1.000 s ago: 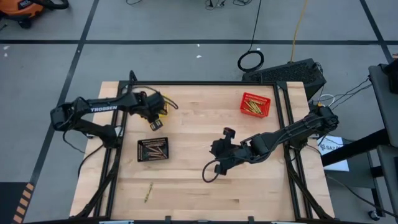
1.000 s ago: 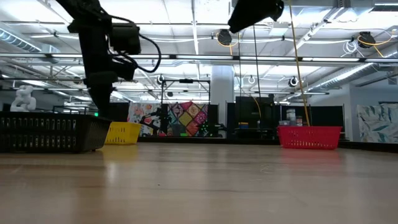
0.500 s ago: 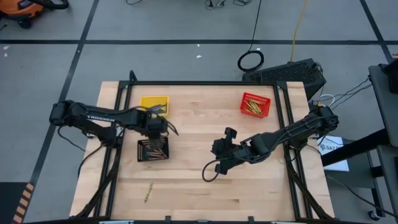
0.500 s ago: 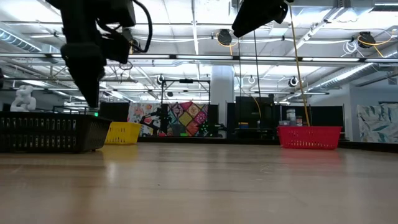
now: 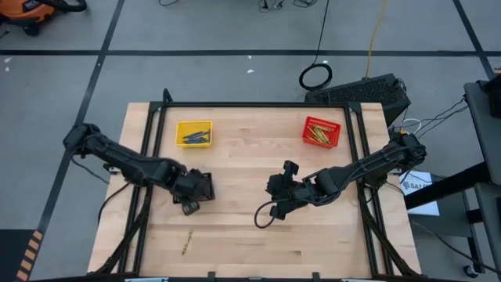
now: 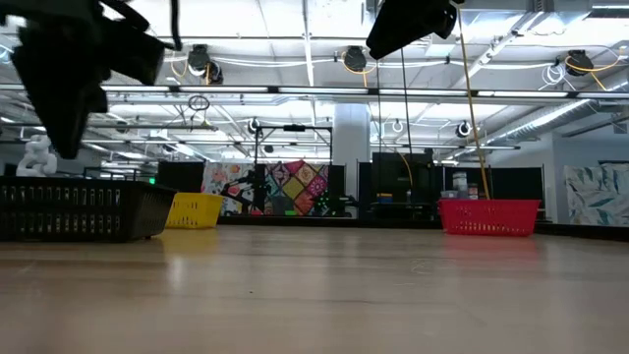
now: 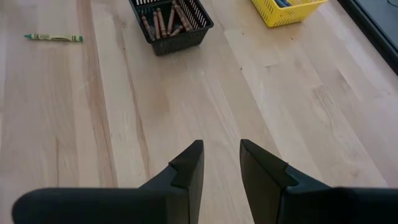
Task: Sort crayons
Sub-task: Put the green crayon into the red bin
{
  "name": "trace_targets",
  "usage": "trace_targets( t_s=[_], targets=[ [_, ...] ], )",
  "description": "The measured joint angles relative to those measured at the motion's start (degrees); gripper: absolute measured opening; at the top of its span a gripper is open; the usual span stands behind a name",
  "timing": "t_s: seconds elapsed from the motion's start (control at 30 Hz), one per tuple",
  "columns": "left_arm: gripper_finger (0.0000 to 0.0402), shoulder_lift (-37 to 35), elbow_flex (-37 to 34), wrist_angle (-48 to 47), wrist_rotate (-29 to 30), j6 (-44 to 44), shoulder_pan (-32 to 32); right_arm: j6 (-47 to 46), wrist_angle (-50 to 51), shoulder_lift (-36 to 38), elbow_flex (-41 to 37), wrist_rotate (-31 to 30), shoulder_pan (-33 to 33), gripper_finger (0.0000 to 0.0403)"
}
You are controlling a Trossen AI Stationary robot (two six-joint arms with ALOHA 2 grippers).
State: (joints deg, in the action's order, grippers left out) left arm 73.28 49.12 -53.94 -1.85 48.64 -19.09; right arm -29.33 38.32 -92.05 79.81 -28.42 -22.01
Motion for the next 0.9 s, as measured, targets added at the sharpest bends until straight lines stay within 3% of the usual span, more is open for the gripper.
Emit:
trace_targets(
  t_s=[0.5,0.67,0.9],
  targets=[
    [0.0089,1.0,0.0,3.2,0.7,26.4,-16.0,3.8,-0.3,0.0,0.0,0.1,0.2,0.0091],
    [0.0089,4.3,0.0,8.7,2.8,33.5,-20.1,4.6,-0.3,0.0,0.0,0.2,0.2,0.0091],
    [0.0089,11.4,0.0,17.6,3.8,36.9,-23.9,4.9,-0.3,0.0,0.0,0.2,0.2,0.0091]
  ],
)
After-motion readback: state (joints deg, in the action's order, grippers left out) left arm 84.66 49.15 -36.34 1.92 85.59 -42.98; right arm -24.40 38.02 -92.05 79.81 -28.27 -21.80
